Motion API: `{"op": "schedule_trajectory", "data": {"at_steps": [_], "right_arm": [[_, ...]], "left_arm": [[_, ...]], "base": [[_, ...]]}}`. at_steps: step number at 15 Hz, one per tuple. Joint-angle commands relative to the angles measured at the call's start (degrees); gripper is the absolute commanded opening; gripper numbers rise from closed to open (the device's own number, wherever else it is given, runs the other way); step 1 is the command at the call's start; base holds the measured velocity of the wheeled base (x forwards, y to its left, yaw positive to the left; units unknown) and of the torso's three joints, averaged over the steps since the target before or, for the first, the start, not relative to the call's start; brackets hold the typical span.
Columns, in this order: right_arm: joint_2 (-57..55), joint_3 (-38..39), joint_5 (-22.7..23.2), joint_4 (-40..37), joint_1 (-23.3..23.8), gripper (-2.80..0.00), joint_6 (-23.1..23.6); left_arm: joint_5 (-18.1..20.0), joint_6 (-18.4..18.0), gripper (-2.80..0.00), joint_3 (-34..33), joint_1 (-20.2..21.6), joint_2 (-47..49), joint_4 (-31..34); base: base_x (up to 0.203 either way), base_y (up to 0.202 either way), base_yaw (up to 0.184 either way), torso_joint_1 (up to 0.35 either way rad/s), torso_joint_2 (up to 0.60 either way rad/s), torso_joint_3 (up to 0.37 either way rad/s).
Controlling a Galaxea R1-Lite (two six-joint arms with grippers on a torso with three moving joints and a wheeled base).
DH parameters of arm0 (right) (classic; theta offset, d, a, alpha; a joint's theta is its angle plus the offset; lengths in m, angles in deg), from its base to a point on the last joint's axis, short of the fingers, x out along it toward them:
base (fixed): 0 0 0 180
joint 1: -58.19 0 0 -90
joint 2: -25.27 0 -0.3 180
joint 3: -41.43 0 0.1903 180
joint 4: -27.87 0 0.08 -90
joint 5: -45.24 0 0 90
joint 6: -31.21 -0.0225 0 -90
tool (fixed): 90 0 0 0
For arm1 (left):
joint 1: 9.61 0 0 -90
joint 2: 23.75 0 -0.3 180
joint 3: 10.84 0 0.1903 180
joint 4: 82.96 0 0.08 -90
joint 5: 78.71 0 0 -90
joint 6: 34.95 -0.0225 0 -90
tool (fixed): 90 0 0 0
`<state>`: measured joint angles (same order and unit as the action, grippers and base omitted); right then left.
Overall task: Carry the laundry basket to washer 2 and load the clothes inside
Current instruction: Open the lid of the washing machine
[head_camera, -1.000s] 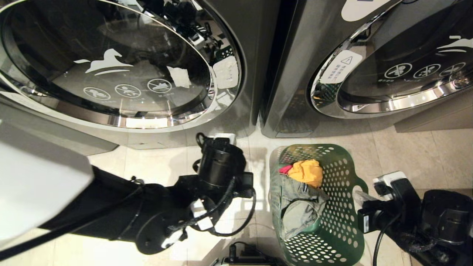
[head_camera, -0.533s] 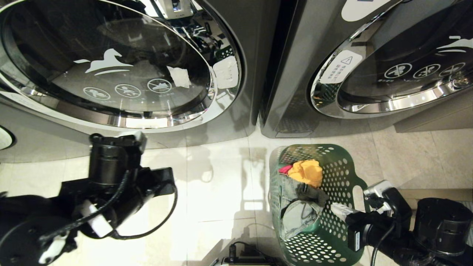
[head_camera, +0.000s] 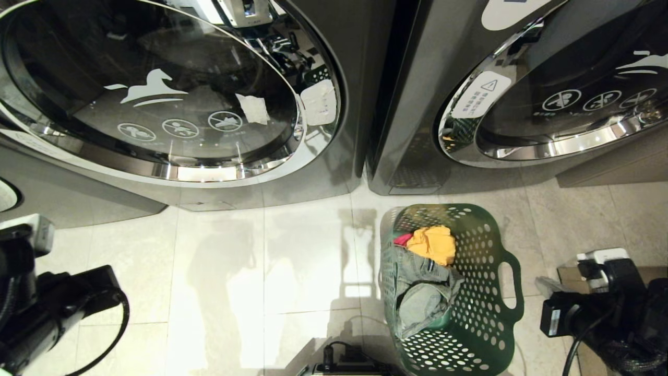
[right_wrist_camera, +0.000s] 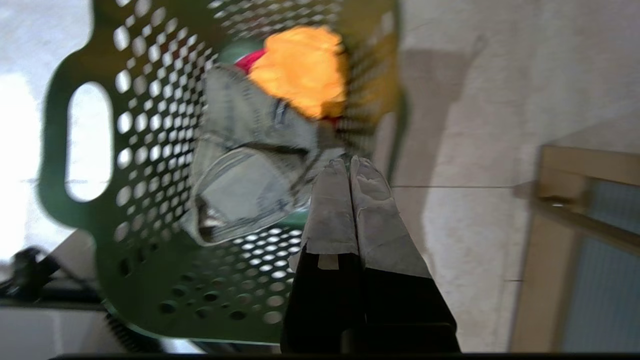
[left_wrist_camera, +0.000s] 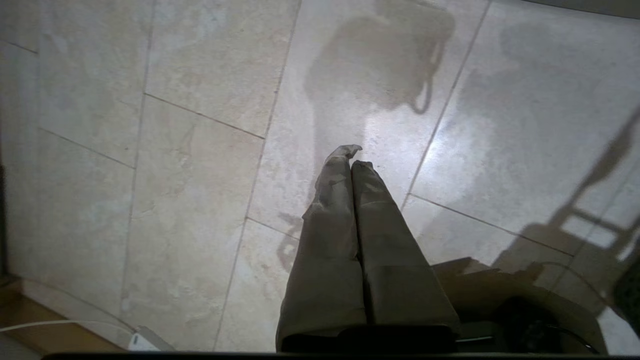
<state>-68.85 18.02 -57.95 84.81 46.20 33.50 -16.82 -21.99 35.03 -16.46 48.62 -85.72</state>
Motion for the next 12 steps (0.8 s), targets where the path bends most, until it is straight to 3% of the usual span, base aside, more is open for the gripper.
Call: {"op": "schedule_trajectory", "data": {"at_steps": [1, 4, 7, 12], "right_arm": [[11.1, 0.1, -0.2, -4.0, 1.4, -2.80, 2.8], [20.5, 0.1, 3.1, -20.5, -0.6, -2.80, 8.4], [30.8, 0.1, 4.2, -43.9, -1.4, -2.80, 9.4], [53.4, -3.6, 7.0, -84.0, -0.8, -2.80, 8.7]], "left_arm": [[-0.2, -6.5, -2.80, -2.3, 4.7, -6.9, -0.3], [2.5, -14.3, -2.80, -9.8, 4.7, -16.1, 0.3], [9.0, -17.7, -2.80, -21.3, 4.6, -23.5, 1.3], [16.8, -17.2, -2.80, -20.2, 4.9, -35.8, 24.9]], "base": [[0.000, 0.000, 0.000, 0.000, 0.00, 0.000], [0.000, 0.000, 0.000, 0.000, 0.00, 0.000], [0.000, 0.000, 0.000, 0.000, 0.00, 0.000], [0.000, 0.000, 0.000, 0.000, 0.00, 0.000]]}}
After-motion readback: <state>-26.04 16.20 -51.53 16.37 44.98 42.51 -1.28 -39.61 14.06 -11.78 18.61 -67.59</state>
